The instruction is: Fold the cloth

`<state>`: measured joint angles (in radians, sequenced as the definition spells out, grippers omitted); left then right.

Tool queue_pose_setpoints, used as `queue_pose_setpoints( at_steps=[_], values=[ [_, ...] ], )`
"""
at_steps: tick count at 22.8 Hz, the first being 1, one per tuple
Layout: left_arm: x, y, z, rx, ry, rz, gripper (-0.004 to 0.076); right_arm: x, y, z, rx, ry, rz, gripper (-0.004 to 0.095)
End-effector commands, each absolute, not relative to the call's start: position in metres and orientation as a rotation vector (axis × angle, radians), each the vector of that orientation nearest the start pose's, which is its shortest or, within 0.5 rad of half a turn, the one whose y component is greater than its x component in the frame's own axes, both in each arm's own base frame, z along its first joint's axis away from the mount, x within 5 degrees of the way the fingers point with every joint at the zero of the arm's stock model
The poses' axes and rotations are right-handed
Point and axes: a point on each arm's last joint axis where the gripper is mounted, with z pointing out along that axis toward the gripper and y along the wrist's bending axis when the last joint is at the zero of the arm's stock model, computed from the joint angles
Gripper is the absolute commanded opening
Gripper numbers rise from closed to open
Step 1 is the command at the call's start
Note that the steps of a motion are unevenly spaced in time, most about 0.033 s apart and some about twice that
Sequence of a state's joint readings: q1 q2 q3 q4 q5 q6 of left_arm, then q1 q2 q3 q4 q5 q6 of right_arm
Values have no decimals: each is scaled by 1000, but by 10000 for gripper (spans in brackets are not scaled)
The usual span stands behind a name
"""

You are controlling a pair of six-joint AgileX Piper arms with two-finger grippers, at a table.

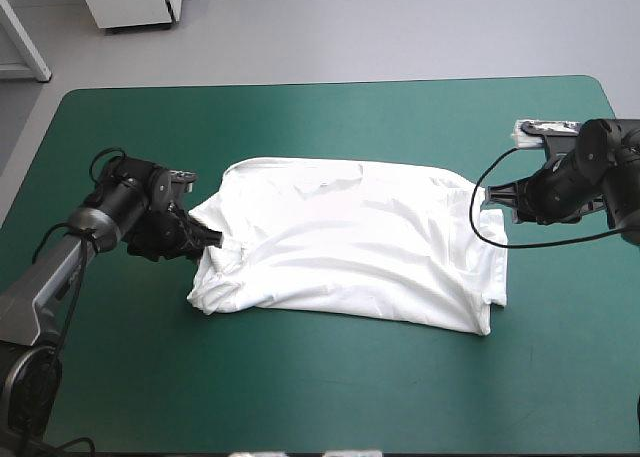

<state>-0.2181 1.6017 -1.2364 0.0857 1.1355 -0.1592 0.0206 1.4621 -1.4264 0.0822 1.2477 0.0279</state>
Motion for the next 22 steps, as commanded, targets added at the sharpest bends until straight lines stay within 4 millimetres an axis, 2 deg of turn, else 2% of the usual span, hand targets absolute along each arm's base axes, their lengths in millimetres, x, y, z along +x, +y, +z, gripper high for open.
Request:
queue_pose_setpoints(
  at_steps=[1,3,7,11,17,22],
  values=[
    [301,-43,288,82,2912,76,493,294,2,365,42,2737,145,441],
    [303,-40,288,70,2895,73,493,309,2,350,47,2759,145,508],
    [305,-41,288,65,2881,50,454,344,2,304,72,2849,167,509],
    [304,-41,288,65,2883,50,388,360,1,278,83,2880,164,509],
    [304,-42,288,63,2885,45,364,363,1,252,110,2902,165,506],
    [304,-42,288,74,2885,45,364,357,1,235,125,2920,173,438]
  ],
)
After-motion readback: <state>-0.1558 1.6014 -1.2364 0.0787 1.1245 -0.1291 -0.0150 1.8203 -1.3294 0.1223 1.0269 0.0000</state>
